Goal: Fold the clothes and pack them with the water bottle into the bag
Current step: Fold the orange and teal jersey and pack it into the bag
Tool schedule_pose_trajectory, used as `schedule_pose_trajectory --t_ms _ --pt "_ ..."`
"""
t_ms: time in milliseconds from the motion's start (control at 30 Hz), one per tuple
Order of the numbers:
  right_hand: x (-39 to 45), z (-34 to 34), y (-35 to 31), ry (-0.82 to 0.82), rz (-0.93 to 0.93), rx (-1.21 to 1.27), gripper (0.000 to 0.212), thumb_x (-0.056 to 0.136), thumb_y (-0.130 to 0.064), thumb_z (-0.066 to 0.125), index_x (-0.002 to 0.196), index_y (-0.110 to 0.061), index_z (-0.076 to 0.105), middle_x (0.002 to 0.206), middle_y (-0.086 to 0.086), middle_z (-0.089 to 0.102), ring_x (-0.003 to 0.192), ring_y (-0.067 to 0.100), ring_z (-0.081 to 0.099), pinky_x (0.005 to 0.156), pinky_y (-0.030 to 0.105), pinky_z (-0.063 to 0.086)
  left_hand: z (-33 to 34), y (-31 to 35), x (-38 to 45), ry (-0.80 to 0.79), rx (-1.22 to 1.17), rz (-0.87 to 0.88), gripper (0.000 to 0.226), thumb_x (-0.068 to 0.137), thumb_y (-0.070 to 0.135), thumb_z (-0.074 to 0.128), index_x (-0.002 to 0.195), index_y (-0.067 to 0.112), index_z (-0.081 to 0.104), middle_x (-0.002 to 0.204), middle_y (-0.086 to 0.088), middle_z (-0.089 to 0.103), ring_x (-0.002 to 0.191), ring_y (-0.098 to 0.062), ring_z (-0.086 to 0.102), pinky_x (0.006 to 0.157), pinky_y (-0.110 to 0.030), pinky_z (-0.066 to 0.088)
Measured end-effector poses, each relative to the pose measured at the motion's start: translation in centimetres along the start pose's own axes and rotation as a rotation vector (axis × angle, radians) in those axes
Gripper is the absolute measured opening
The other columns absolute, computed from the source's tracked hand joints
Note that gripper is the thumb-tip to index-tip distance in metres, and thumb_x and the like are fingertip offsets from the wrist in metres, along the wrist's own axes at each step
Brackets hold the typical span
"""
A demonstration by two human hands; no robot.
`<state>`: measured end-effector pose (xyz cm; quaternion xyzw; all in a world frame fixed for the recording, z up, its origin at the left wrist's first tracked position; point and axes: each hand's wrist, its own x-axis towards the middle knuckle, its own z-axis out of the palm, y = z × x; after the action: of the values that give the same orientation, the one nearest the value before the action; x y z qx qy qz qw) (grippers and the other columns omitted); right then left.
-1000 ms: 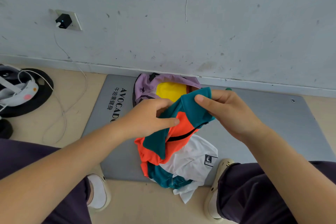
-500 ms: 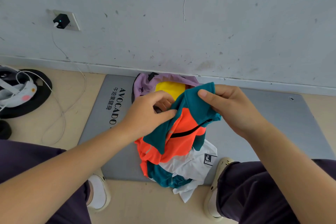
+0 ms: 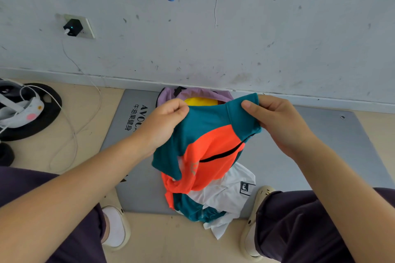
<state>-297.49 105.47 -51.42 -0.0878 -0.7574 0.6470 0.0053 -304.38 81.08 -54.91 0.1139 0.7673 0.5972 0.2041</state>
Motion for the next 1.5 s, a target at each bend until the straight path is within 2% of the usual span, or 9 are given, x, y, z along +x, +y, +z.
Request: schedule_pose_trajectory --t_ms 233,367,433,667,767,933,1100,1267,1500 --pt "-0.3 1.0 -0.2 -0.105 -0.055 0.034 0.029 0.086 -0.027 0.064 0.108 -0.010 0.073 0.104 0.009 0.075 0.099 0.023 0.071 0.082 0.030 0.057 0.1 1.5 -0.7 -0.271 0.215 0.080 0.035 0.069 0.073 0.061 0.097 0.053 0.065 0.108 -0.006 0.069 0.091 -0.010 0.064 0.088 -0.033 0.050" --pt "-0.6 2.1 -0.2 -0.174 -0.069 0.038 0.032 0.088 -0.029 0.063 0.111 -0.007 0.071 0.103 0.022 0.071 0.092 0.025 0.067 0.080 0.036 0.053 0.8 1.9 -1.3 -0.442 0.403 0.057 0.030 0.063 0.070 0.073 0.070 0.043 0.060 0.060 0.025 0.056 0.058 0.008 0.054 0.058 -0.007 0.040" --pt "-0.7 3.0 0.0 -0.224 -0.070 0.030 0.032 0.095 -0.020 0.058 0.115 0.006 0.062 0.109 0.039 0.059 0.089 0.028 0.059 0.079 0.044 0.048 1.7 1.7 -1.4 -0.468 0.380 0.052 0.017 0.066 0.061 0.077 0.069 0.053 0.062 0.059 0.033 0.057 0.060 0.017 0.055 0.057 -0.002 0.038" --pt "-0.4 3.7 -0.4 -0.229 -0.118 -0.134 0.029 0.094 -0.014 0.062 0.123 -0.018 0.062 0.109 0.004 0.070 0.105 0.016 0.065 0.096 0.034 0.052 1.8 1.5 -0.9 -0.338 0.104 0.017 0.030 0.085 0.036 0.072 0.114 0.029 0.069 0.109 0.010 0.074 0.106 -0.006 0.067 0.095 -0.028 0.050" --pt "0.5 2.5 0.1 -0.094 -0.043 -0.100 0.043 0.085 -0.039 0.069 0.124 -0.025 0.059 0.109 -0.008 0.070 0.109 0.008 0.062 0.092 0.027 0.051 0.4 2.6 -0.6 -0.318 -0.323 0.019 0.028 0.082 0.029 0.069 0.109 0.020 0.071 0.113 0.005 0.073 0.110 -0.011 0.067 0.096 -0.028 0.052" --pt "0.4 2.5 1.8 -0.444 0.094 0.034 0.078 0.072 -0.068 0.070 0.129 -0.017 0.059 0.130 0.005 0.064 0.123 0.024 0.058 0.105 0.042 0.045 -1.5 3.8 -0.1 -0.273 -0.662 0.039 0.025 0.084 0.032 0.062 0.099 0.020 0.079 0.109 -0.004 0.074 0.103 -0.017 0.070 0.080 -0.029 0.057" --pt "0.8 3.1 2.3 -0.389 0.222 -0.026 0.052 0.072 -0.072 0.065 0.105 -0.032 0.073 0.108 -0.008 0.073 0.097 0.005 0.068 0.078 0.022 0.053 -2.1 3.6 -0.1 -0.260 -0.717 0.048 0.025 0.082 0.034 0.067 0.099 0.020 0.079 0.109 -0.002 0.074 0.104 -0.016 0.070 0.081 -0.028 0.057" --pt "0.1 3.9 3.3 -0.479 0.372 0.191 0.067 0.078 -0.054 0.063 0.126 -0.007 0.061 0.130 0.012 0.064 0.121 0.024 0.060 0.104 0.037 0.048 -1.9 3.5 -0.2 -0.238 -0.723 0.047 0.027 0.084 0.032 0.067 0.105 0.019 0.077 0.115 -0.003 0.072 0.110 -0.017 0.067 0.084 -0.029 0.056" --pt "1.1 2.4 2.0 -0.060 0.113 0.327 0.028 0.094 -0.019 0.057 0.119 -0.008 0.065 0.117 0.009 0.071 0.104 0.020 0.068 0.088 0.032 0.053 -2.8 2.6 0.2 0.057 -0.179 0.011 0.030 0.089 0.036 0.066 0.113 0.019 0.070 0.109 0.003 0.075 0.104 -0.013 0.069 0.099 -0.037 0.050"
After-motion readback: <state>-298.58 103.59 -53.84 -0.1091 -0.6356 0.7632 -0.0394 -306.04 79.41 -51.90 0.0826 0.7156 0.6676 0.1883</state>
